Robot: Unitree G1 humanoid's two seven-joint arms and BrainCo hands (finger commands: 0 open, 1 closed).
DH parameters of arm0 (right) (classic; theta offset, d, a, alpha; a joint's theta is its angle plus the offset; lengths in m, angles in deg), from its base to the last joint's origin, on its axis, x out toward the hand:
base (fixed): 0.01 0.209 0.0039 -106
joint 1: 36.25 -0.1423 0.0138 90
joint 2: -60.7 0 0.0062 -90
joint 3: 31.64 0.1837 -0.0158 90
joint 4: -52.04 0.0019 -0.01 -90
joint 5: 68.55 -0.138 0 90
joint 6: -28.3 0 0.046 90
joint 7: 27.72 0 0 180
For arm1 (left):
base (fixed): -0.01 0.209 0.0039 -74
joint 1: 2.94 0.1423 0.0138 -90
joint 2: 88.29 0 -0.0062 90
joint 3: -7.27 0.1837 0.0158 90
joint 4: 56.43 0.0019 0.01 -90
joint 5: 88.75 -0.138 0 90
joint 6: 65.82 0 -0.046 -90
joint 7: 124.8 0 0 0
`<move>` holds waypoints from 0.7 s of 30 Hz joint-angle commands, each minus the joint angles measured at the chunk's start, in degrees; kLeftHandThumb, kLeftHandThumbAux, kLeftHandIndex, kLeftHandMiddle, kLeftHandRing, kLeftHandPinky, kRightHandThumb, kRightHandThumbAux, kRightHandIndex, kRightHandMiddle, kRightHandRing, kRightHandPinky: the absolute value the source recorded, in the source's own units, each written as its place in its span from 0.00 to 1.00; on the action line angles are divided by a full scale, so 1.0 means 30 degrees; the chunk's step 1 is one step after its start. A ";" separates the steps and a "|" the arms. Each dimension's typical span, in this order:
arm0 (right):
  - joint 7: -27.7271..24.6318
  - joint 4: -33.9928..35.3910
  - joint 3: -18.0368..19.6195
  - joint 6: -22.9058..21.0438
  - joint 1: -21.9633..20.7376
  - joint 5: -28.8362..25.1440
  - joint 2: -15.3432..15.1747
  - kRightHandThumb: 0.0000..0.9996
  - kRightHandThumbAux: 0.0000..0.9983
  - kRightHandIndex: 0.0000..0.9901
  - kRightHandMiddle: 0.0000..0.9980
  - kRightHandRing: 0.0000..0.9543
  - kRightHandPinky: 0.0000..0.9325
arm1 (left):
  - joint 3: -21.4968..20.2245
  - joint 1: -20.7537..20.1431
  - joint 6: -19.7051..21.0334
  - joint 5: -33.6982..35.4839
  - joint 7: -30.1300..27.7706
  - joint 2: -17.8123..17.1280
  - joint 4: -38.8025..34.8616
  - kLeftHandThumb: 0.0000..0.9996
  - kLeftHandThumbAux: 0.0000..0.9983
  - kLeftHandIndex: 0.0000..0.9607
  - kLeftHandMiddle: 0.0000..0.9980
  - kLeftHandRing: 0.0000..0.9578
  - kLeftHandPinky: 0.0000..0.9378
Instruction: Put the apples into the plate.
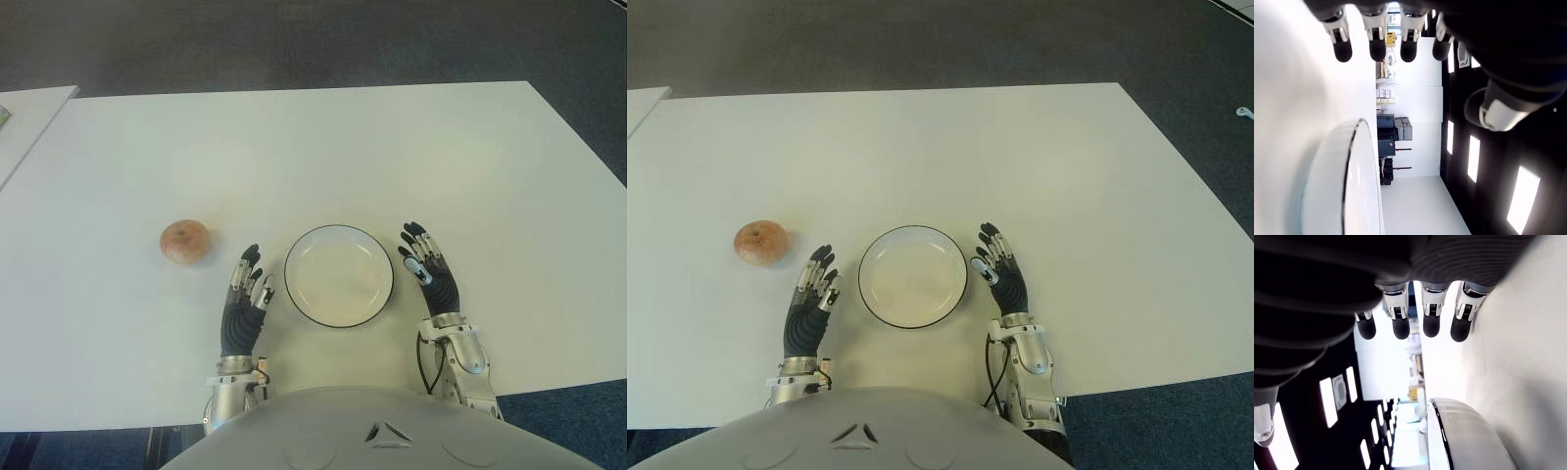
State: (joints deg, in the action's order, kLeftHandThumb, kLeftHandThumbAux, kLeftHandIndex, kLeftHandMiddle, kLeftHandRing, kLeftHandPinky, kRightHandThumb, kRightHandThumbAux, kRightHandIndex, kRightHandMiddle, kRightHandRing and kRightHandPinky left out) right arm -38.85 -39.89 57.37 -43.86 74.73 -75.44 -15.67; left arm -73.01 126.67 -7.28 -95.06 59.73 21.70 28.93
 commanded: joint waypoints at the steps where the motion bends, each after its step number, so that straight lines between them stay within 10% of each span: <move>1: -0.0037 -0.0290 -0.0048 -0.0652 0.0305 -0.0012 -0.0017 0.25 0.50 0.00 0.00 0.00 0.00 | -0.0130 0.0083 0.0045 -0.0217 0.0265 -0.0032 0.0021 0.03 0.51 0.00 0.00 0.00 0.00; 21: 0.0174 -0.0390 -0.0095 -0.0558 0.0389 0.0331 0.0028 0.25 0.50 0.00 0.00 0.00 0.00 | -0.0078 0.0064 -0.0310 0.0197 0.0020 -0.0213 0.0308 0.01 0.53 0.00 0.00 0.00 0.00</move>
State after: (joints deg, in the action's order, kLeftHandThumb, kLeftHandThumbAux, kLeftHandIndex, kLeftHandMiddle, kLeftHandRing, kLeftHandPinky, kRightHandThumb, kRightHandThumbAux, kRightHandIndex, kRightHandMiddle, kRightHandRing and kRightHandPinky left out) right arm -38.74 -39.73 57.30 -44.19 74.94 -75.00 -15.64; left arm -72.98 126.67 -7.63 -94.64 60.02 21.60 29.14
